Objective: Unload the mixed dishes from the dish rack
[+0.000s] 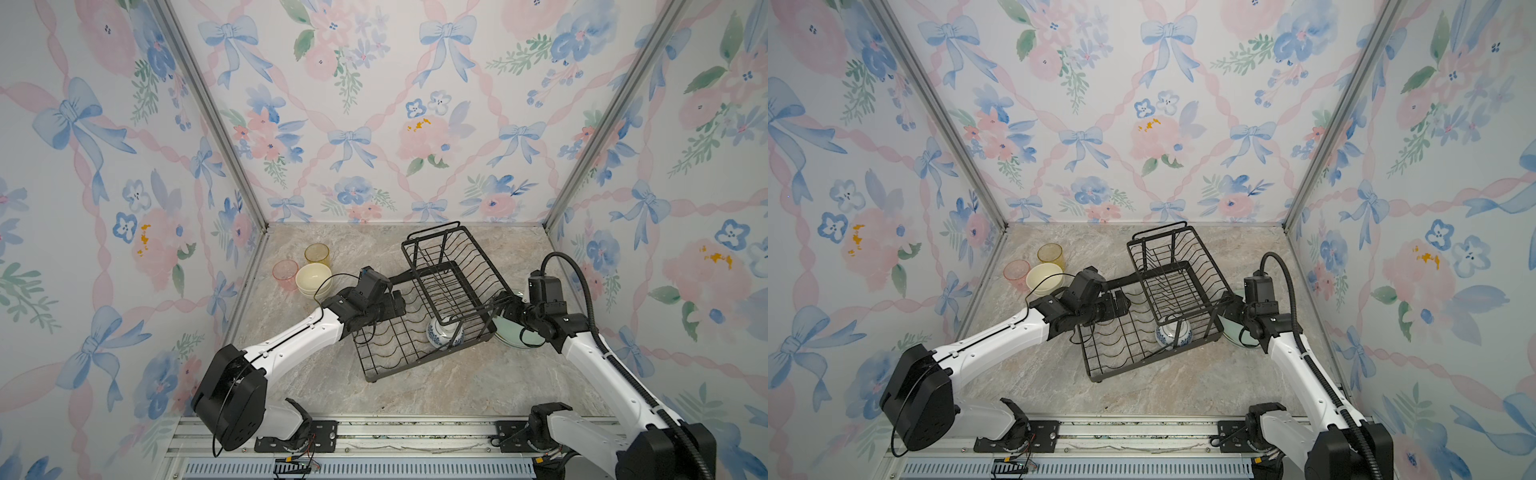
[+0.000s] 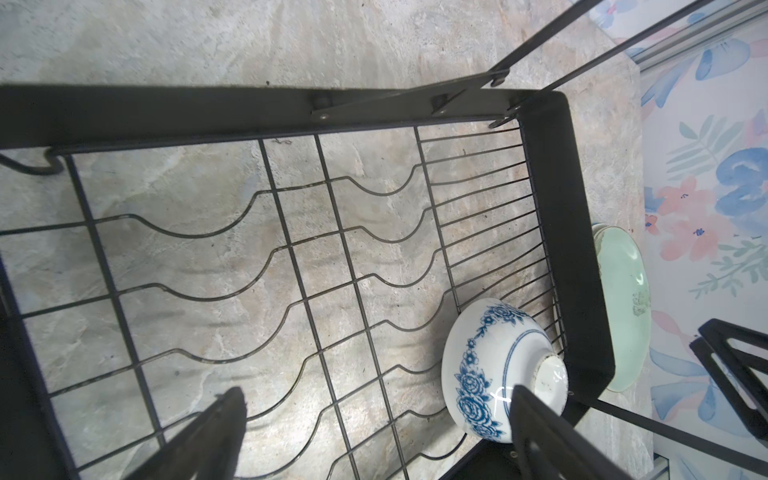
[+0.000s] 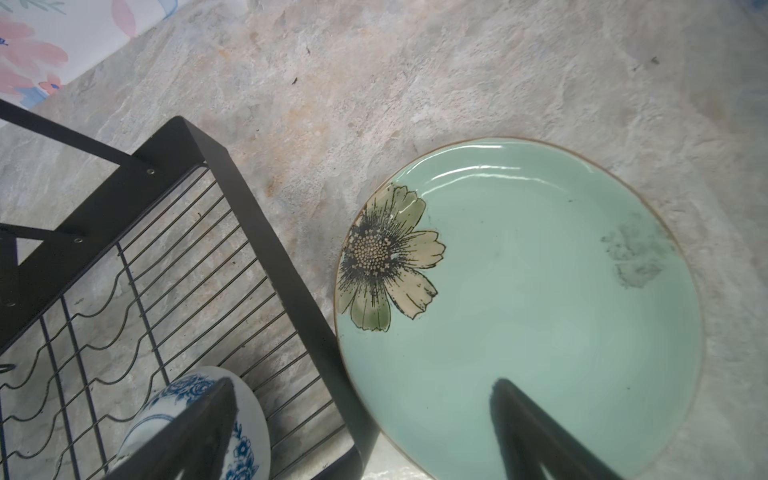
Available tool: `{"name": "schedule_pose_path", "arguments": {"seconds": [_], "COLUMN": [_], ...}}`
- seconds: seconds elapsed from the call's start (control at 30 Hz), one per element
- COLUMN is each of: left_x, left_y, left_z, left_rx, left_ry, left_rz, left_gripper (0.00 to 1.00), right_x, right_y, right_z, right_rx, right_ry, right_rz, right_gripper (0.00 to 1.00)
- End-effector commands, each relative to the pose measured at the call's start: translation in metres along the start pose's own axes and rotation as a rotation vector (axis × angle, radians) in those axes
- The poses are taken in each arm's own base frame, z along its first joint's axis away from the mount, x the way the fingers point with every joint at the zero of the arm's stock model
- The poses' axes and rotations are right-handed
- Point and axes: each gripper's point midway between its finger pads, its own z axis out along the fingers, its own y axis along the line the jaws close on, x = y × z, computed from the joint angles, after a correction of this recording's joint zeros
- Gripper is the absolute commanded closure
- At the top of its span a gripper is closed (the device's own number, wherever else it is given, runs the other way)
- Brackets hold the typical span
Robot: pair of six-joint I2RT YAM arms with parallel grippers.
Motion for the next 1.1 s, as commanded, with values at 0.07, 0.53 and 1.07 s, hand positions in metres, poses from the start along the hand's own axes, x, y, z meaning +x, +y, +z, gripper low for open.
{"name": "schedule_pose_path", "arguments": {"seconds": [0.07,0.53,1.07], "left_x": [-0.006,0.026,0.078], "left_y": [-0.018,-0.059,-0.071], "left_z": [-0.001,0.012,0.061], "left_rx": [0.032,0.123,0.084], "left_ry": [-0.001,0.068,0.203], "left_rz": [0.023,0.020,0.010], "left_gripper": [0.02,0.02,0.02], "right_x": [-0.017,-0.037,-0.031], "right_y": [-0.030,-0.013,-0.021], "right_z": [-0.012,-0.040,-0.080], "right_rx": [0.200,-0.098,-0.130], "right_ry": [-0.026,-0.218,-0.310], "right_rz": [-0.034,0.159,0.186], "right_gripper": [0.03,0.03,0.03]}}
